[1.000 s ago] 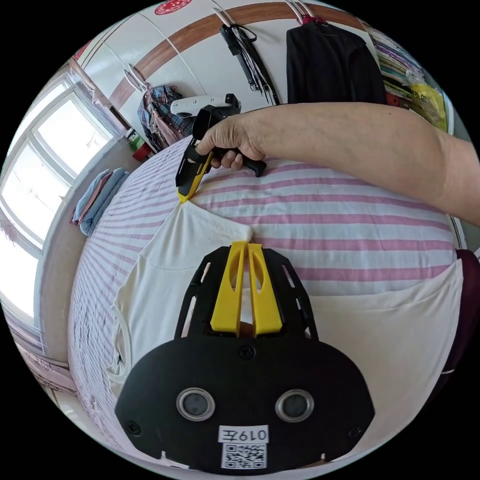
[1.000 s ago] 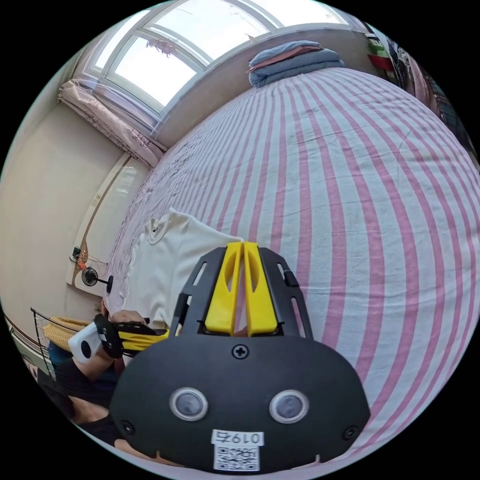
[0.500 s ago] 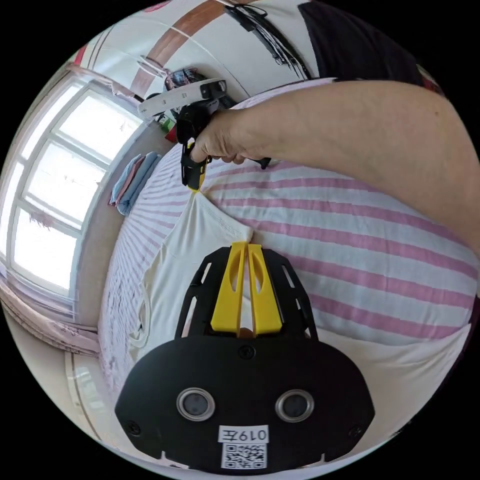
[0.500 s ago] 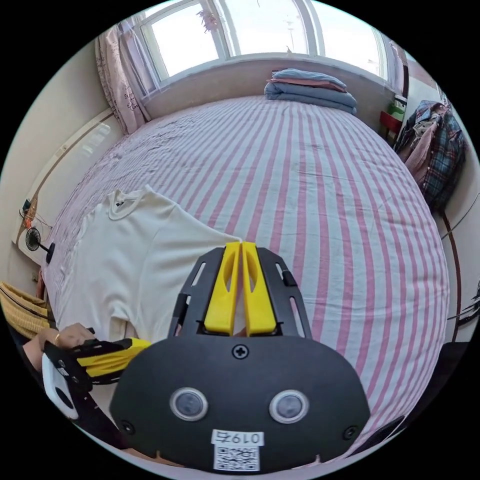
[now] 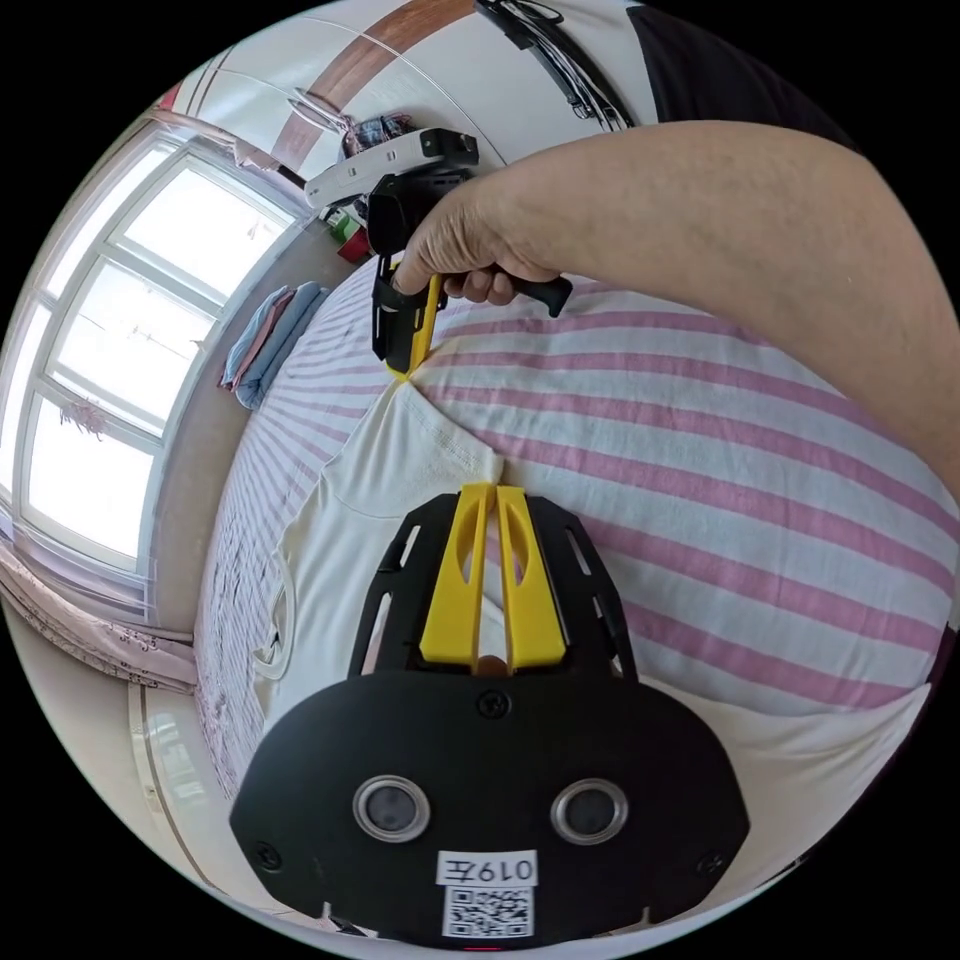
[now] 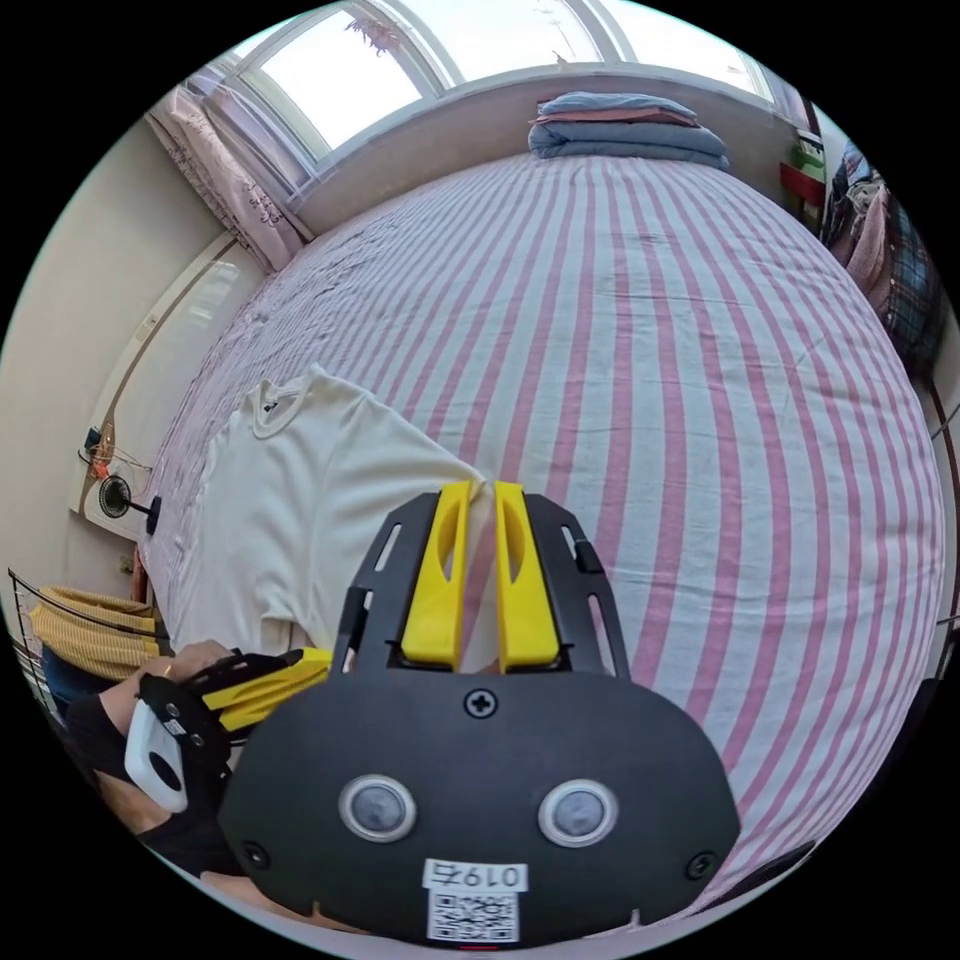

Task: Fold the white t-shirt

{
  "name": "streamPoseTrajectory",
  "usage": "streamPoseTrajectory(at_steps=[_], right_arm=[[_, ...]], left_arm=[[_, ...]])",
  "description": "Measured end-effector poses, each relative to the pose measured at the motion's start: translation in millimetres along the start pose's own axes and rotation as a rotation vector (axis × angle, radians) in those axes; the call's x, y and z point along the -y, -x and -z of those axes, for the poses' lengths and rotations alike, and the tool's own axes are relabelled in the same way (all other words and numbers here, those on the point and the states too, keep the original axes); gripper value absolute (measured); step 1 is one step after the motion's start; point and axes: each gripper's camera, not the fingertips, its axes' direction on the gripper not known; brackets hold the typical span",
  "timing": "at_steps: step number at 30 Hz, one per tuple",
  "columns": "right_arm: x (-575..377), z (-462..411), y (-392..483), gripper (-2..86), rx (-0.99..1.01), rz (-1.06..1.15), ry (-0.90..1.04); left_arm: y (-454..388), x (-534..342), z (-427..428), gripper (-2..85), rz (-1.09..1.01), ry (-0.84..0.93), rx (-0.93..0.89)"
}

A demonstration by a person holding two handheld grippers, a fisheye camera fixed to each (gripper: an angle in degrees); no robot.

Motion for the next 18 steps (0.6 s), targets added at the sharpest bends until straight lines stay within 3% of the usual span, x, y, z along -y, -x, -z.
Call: streamPoseTrajectory(at_steps=[13,18], right_arm=[[5.9,7.7,26.6,7.1,-0.046,0.028,-0.04],[13.0,-8.0,35.2,1.0,-0.126,0.04,0.013]], left_arm=[[-1.4,-10.3,3.6,1.0,-0.044,-0.037,-0.001],[-16.1,-12.8,4.9,1.0,-0.114,-0.042,0.056]])
